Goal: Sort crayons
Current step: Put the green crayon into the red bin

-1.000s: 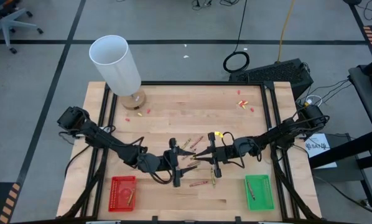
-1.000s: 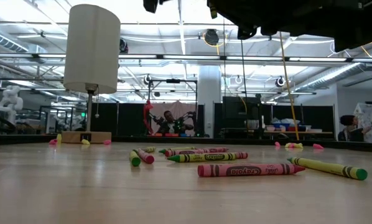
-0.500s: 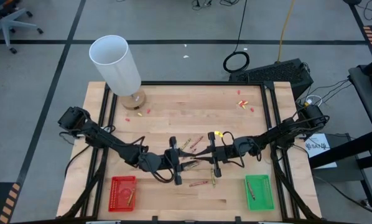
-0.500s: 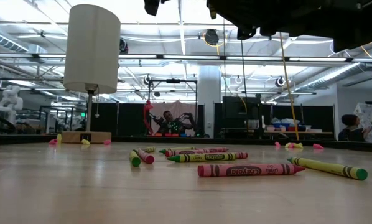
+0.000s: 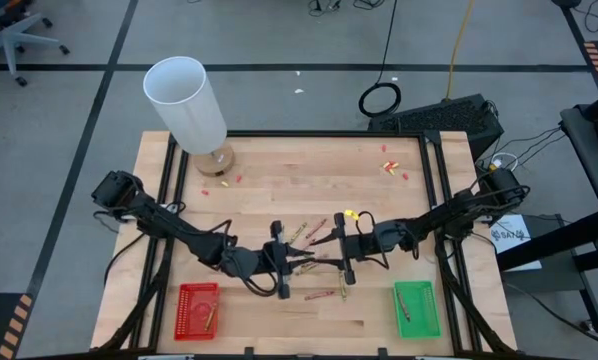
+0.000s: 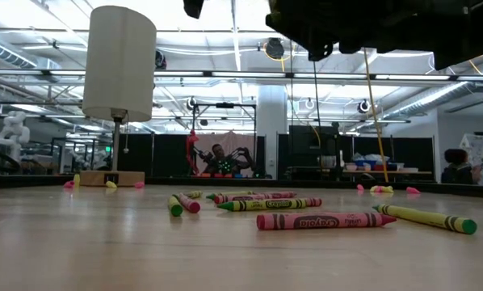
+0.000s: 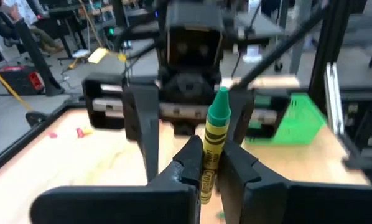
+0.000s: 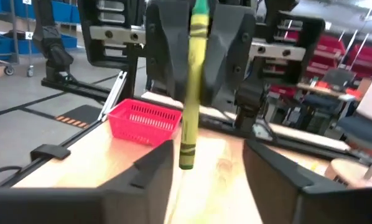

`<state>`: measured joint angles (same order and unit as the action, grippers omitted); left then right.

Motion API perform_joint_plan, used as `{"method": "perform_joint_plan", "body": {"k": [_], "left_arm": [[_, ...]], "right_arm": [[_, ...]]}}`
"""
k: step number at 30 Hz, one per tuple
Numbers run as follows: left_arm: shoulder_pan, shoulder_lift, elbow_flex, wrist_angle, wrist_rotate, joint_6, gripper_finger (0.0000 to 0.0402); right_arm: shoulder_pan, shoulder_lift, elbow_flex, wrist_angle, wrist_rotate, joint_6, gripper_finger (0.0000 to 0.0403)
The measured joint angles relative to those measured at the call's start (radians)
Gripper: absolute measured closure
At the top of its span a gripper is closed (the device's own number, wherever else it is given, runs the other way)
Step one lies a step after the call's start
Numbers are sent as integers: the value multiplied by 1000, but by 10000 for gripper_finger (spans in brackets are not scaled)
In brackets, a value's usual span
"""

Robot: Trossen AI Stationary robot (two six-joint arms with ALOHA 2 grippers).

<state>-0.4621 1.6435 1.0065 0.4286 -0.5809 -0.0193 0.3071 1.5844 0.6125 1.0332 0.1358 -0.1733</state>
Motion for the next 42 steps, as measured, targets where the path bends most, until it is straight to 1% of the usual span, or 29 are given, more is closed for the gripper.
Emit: {"method": "perform_joint_plan", "body": {"k": [3, 5, 7, 12, 15, 20, 24, 27, 30, 35, 38, 42], "left_arm": [[-12, -19, 0, -54, -18, -13, 373], [-22, -47, 1, -139, -25, -46, 372], [-33, -74, 1, -235, -26, -115, 372], [-82, -158, 1, -512, -20, -355, 372], [-127, -205, 0, -685, 30, -530, 371], [-218, -253, 0, -893, 92, -828, 371], [-294, -254, 0, -991, 192, -1045, 371], [-346, -253, 0, -1033, 265, -1200, 371], [-399, -252, 0, -1048, 296, -1317, 371], [-483, -252, 0, -1052, 305, -1434, 371], [-522, -250, 0, -1075, 290, -1483, 371], [-562, -220, 0, -1093, 288, -1506, 371]], "right_arm": [[2, -12, 0, -65, -2, 34, 188], [2, -17, 0, -116, -3, 66, 174], [2, -18, 0, -155, -3, 116, 165], [2, -18, 0, -264, -6, 238, 161], [2, -18, 0, -316, -6, 273, 165], [2, -19, 0, -383, -6, 292, 171], [2, -19, 0, -397, -6, 292, 171], [2, -19, 0, -396, -6, 287, 171], [2, -19, 0, -398, -6, 283, 171], [2, -19, 0, -398, -6, 282, 172], [2, -19, 0, -398, -6, 282, 172], [2, -18, 0, -399, -6, 284, 172]]}}
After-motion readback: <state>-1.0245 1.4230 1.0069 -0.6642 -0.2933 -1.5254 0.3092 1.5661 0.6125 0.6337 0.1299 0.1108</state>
